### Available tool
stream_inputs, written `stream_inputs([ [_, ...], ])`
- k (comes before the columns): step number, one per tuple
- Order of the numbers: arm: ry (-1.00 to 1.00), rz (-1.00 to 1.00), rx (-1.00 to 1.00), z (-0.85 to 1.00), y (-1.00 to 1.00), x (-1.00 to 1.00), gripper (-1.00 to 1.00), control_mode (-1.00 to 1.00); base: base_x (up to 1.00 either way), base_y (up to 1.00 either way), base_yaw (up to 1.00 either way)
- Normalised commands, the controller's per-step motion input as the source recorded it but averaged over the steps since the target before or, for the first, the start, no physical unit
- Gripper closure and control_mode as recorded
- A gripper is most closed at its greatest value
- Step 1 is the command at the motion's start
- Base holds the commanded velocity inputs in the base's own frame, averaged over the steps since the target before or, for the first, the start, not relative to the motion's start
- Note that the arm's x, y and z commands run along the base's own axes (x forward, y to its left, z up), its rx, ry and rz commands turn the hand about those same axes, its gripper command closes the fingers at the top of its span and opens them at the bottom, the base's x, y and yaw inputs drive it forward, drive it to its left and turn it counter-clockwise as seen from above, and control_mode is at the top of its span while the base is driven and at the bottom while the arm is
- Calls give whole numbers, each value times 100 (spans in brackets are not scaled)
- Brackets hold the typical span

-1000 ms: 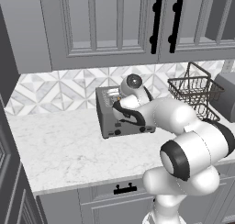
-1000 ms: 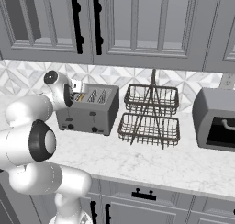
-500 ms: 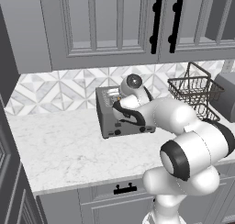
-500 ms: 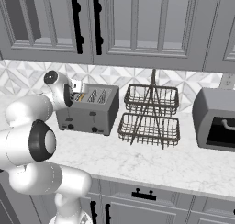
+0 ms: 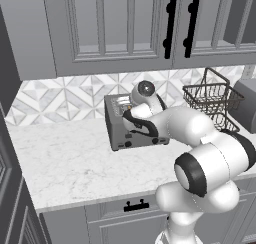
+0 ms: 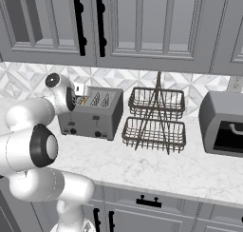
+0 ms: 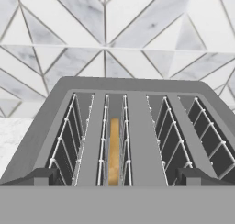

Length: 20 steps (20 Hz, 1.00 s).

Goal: Start the toaster. Once the lever pops up, take the bread to the plate on the dining counter.

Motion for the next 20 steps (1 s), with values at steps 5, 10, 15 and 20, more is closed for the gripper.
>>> stream_inputs([
  [5,0,0,0,0,0,0,-100,-100,0,0,0],
  [10,0,0,0,0,0,0,-100,-100,0,0,0],
  [15,0,0,0,0,0,0,-100,-100,0,0,0],
  [20,0,0,0,0,0,0,-100,-100,0,0,0],
])
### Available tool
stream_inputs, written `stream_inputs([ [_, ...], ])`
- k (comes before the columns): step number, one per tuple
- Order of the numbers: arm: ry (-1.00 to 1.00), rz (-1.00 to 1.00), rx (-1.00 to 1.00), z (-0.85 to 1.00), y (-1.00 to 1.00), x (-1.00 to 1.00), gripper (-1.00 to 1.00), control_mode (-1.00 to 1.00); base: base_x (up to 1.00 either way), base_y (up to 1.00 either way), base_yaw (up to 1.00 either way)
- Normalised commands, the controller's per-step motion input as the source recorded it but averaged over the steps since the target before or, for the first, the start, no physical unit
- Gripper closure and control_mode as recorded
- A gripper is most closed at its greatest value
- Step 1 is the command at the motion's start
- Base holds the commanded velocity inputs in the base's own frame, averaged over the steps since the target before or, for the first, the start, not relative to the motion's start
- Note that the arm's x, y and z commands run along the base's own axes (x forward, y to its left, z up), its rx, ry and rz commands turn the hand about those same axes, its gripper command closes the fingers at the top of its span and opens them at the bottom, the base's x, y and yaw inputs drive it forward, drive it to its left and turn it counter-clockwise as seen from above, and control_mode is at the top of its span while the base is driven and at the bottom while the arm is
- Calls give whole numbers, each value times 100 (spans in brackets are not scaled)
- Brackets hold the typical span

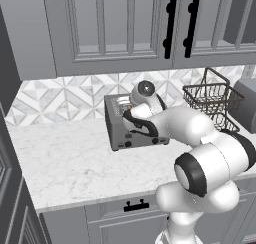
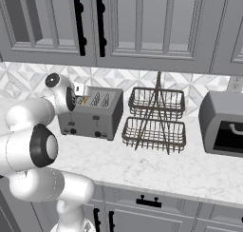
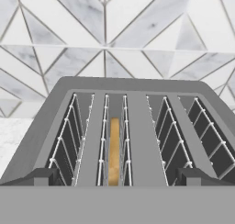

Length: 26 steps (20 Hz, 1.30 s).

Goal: Start the toaster. Once the lever pops up, take the bread to the plate on the dining counter.

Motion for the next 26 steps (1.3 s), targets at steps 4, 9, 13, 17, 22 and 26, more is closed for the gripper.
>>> stream_inputs([
  [4,0,0,0,0,0,0,-100,-100,0,0,0],
  [9,0,0,0,0,0,0,-100,-100,0,0,0],
  [13,0,0,0,0,0,0,-100,-100,0,0,0],
  [17,0,0,0,0,0,0,-100,-100,0,0,0],
  [22,0,0,0,0,0,0,-100,-100,0,0,0],
  [26,0,0,0,0,0,0,-100,-100,0,0,0],
])
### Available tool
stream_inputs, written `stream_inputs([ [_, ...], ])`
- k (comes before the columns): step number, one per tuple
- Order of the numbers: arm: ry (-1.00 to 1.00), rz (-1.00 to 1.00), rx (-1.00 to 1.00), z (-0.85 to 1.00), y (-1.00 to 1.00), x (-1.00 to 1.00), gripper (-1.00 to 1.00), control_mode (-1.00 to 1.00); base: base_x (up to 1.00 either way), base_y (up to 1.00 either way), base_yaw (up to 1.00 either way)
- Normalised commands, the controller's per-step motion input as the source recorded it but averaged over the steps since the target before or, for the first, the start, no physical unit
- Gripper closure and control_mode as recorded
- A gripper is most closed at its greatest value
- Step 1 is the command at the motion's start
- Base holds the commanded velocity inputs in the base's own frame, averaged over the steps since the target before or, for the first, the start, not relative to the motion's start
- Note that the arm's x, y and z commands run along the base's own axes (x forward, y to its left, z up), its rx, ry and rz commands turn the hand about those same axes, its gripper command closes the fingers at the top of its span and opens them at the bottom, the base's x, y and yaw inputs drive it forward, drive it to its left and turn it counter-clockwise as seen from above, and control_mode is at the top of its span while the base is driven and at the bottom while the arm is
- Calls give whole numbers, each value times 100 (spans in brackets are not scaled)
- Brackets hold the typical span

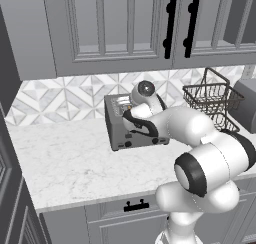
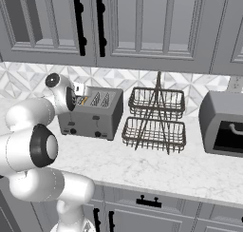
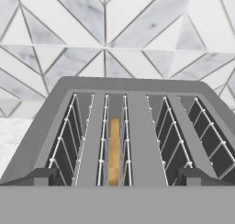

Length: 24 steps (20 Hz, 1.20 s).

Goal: Start the toaster. Once the lever pops up, take the bread to the plate on the dining counter.

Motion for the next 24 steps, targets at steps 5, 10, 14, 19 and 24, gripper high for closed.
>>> stream_inputs([
  [5,0,0,0,0,0,0,-100,-100,0,0,0],
  [10,0,0,0,0,0,0,-100,-100,0,0,0],
  [14,0,0,0,0,0,0,-100,-100,0,0,0],
  [19,0,0,0,0,0,0,-100,-100,0,0,0],
  [24,0,0,0,0,0,0,-100,-100,0,0,0],
])
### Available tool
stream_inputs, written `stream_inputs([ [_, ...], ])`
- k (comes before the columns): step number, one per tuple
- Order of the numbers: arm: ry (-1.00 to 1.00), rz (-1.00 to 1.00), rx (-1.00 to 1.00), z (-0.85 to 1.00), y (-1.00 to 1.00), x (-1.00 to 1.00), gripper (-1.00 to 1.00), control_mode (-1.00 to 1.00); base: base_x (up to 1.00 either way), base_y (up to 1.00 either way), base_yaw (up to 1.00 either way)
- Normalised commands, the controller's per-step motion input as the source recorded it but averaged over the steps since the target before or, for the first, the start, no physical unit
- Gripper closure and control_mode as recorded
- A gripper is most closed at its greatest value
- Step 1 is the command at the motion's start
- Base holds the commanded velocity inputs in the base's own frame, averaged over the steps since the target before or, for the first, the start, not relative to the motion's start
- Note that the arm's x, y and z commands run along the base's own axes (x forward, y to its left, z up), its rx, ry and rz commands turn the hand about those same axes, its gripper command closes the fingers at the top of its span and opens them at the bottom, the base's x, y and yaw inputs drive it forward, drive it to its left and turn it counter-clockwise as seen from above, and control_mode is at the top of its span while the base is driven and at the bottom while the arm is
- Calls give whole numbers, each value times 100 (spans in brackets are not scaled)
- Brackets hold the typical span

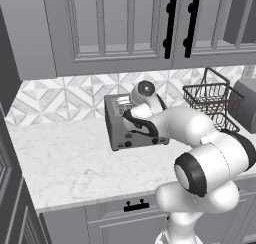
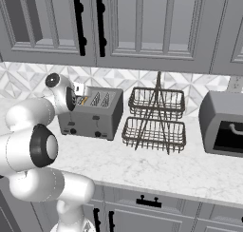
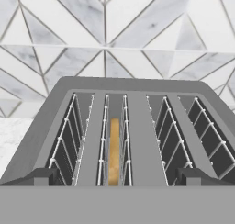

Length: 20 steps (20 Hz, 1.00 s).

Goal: Start the toaster. Once the lever pops up, take the bread to the plate on the dining counter.

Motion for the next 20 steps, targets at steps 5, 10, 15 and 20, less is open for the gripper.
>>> stream_inputs([
  [5,0,0,0,0,0,0,-100,-100,0,0,0],
  [10,0,0,0,0,0,0,-100,-100,0,0,0],
  [15,0,0,0,0,0,0,-100,-100,0,0,0],
  [20,0,0,0,0,0,0,-100,-100,0,0,0],
])
